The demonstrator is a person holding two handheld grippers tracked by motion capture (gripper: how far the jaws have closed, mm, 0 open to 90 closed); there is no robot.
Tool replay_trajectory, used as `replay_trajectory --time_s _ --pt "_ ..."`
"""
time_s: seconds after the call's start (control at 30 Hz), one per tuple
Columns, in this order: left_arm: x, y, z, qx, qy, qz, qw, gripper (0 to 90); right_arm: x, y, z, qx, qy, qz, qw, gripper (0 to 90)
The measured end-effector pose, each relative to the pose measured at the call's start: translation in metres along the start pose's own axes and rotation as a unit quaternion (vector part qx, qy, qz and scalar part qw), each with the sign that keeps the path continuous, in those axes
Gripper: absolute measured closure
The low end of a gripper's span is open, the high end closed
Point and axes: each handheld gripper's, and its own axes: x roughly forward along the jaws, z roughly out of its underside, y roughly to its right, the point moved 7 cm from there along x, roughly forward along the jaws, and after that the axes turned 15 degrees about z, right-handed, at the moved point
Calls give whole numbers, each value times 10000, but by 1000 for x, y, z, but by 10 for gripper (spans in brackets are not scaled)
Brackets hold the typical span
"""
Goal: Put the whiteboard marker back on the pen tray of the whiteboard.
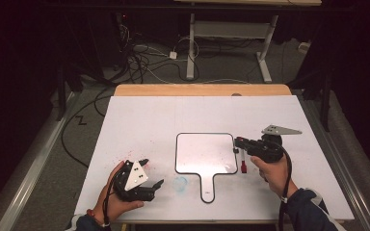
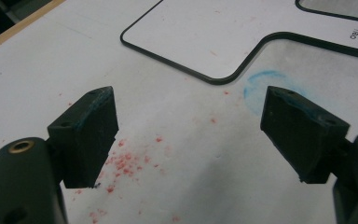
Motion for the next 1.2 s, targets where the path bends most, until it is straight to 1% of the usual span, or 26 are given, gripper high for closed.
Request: replay_trajectory --time_s 0.03,0.07,0.13,0.23,0.33,0.43,0.47,0.57,0.67,0.7,0.73,0.77,0.8,0.83,0.9,0.93,1.0,1.07,1.1,1.13,1.2 --pt "1 0 0 6 -6 3 10000 179 4 3 0 76 17 22 10000 806" --pt "1 -1 0 7 -19 7 10000 179 8 6 2 132 -25 42 9999 806" --pt "3 -2 0 13 -40 -8 10000 179 16 10 4 182 -87 65 9998 803" --pt "5 -1 -1 40 -73 14 10000 179 24 14 7 383 -104 20 9992 796" --pt "6 0 0 56 -108 21 9999 179 32 18 8 404 -124 103 9991 782" --pt "6 0 0 45 -106 5 9999 179 43 21 11 463 -219 213 9985 768" --pt "6 0 0 42 -111 11 9999 179 46 22 12 497 -258 217 9982 765" --pt "7 0 0 29 -132 15 9999 179 53 22 14 442 -331 324 9979 739" --pt "7 0 0 24 -145 19 9999 179 60 27 18 400 -464 572 9965 690" --pt "8 0 0 25 -156 19 9999 179 62 28 19 355 -526 660 9958 675" --pt "9 0 1 -13 -186 41 9998 179 64 31 21 252 -576 837 9945 658" --pt "9 -1 0 50 -205 -4 9998 179 65 33 21 156 -596 967 9934 641" --pt "9 -1 1 62 -219 -2 9997 179 66 35 22 84 -636 1099 9919 625" --pt "10 -1 1 53 -223 2 9997 179 67 37 23 -47 -663 1230 9902 605" --pt "10 -1 0 54 -216 1 9998 179 66 39 23 -192 -694 1350 9882 591" --pt "10 -1 0 53 -220 -7 9997 179 65 40 22 -218 -679 1382 9878 578" --pt "10 0 0 59 -217 -5 9997 179 61 40 20 -281 -642 1348 9884 539" --pt "10 0 0 80 -213 -9 9997 179 55 38 18 -443 -532 1278 9894 512" --pt "9 0 0 95 -211 -10 9997 179 50 38 15 -569 -437 1264 9894 498" --pt "9 0 -1 94 -190 -10 9998 179 44 36 13 -699 -330 1282 9887 475" --pt "9 -1 0 106 -196 -14 9998 179 29 32 9 -1030 -65 1222 9871 461"
